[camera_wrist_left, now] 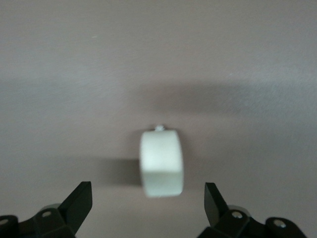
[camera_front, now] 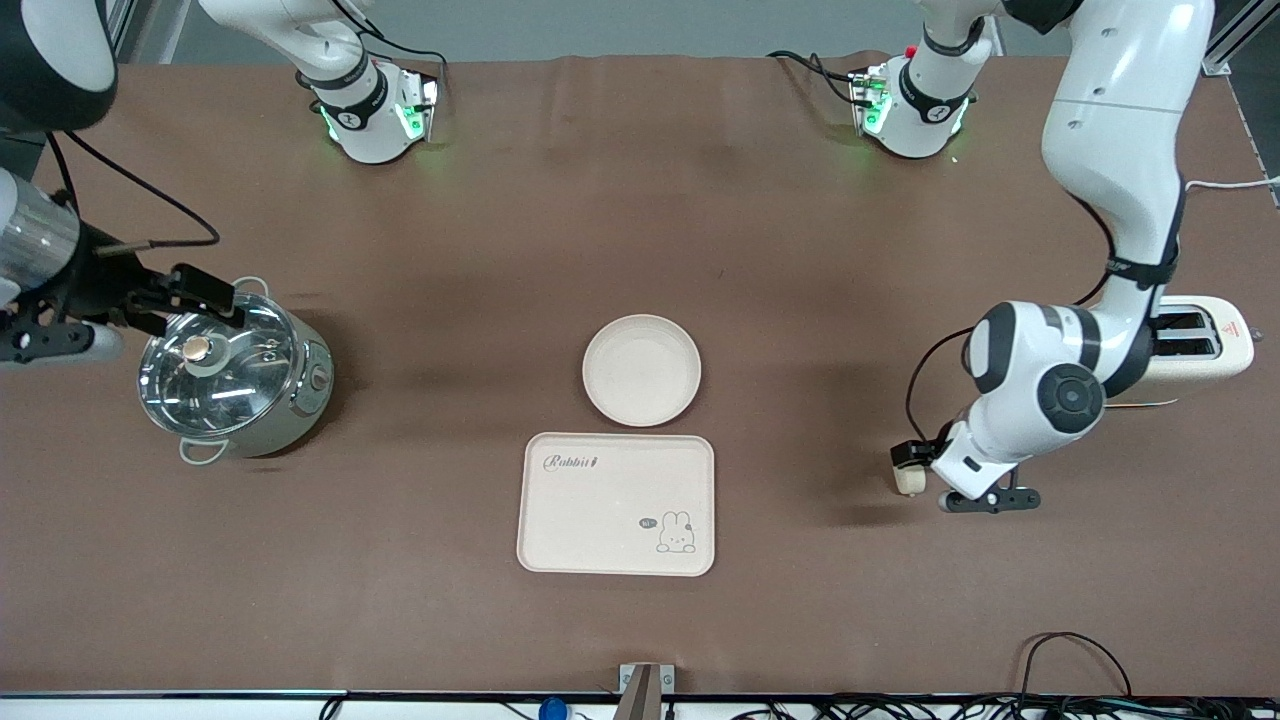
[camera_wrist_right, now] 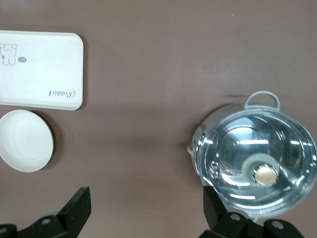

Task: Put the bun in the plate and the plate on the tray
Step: 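Grasp the bun with the left gripper and carry it toward the plate, then lower the bun onto the white plate and open the left gripper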

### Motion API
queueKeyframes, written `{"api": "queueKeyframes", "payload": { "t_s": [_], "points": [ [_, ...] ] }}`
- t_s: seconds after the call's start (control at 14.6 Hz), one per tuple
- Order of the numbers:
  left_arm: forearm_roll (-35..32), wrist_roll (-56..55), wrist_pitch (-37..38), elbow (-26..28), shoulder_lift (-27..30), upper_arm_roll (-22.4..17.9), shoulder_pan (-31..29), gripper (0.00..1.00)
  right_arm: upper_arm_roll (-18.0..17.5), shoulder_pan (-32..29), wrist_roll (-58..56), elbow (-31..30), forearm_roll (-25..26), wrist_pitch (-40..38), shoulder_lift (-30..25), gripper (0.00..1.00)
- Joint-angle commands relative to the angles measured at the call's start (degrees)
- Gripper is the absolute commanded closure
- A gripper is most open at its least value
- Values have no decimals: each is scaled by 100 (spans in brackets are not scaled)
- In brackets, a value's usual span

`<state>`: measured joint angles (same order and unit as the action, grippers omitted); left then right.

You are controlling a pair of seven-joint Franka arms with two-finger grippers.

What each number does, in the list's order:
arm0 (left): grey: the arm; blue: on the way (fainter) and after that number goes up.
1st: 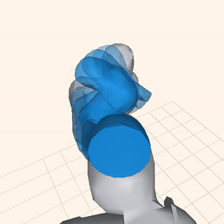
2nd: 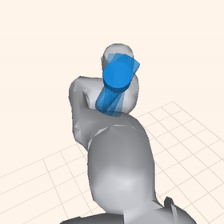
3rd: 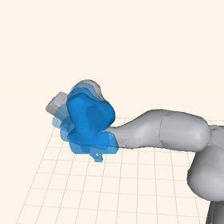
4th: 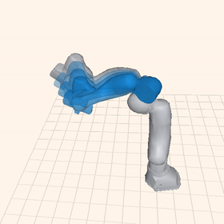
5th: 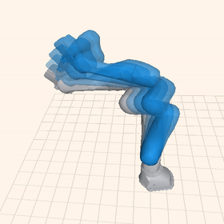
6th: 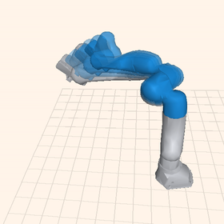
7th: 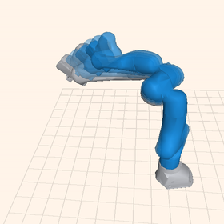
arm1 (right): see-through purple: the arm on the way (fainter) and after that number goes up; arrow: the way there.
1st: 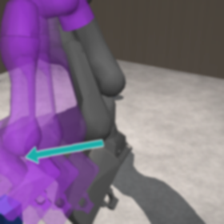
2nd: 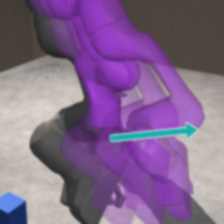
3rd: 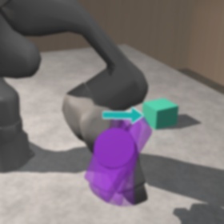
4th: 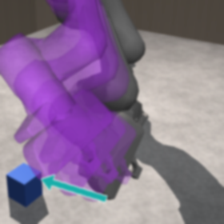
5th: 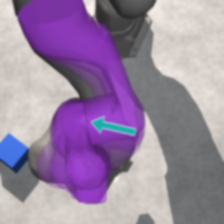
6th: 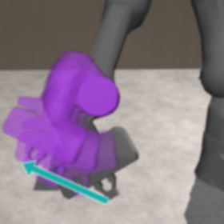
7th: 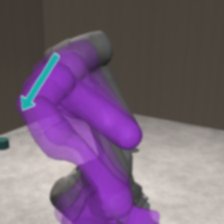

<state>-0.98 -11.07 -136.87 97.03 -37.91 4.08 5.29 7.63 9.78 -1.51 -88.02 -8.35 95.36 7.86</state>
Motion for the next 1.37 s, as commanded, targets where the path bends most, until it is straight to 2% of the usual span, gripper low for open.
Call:
{"api": "queueKeyframes", "payload": {
  "t_s": [0.0,0.2,0.48,0.68,0.82,0.96,1.16,1.3],
  "points": [
    [10,-27,-208,-123,-173,-3,7,11,10,147,37,12,-79,158,162,0],
    [2,70,-226,-122,-199,-3,-2,55,10,182,37,12,-185,307,259,0],
    [19,-9,-226,-70,-190,163,-36,97,10,331,37,21,-202,395,487,0],
    [28,-97,-95,-61,10,417,-37,99,10,551,46,21,-202,659,760,0],
    [-51,-307,911,-340,379,829,181,100,10,560,46,21,-202,747,918,0],
    [-60,-1331,1548,-780,407,911,778,100,2,586,54,12,-202,809,928,0],
    [-25,-3054,1524,-852,145,919,1718,100,2,665,55,12,-386,853,928,0],
    [-25,-3812,1217,-896,-5,920,2220,100,2,622,46,12,-527,923,962,0]
  ]
}}
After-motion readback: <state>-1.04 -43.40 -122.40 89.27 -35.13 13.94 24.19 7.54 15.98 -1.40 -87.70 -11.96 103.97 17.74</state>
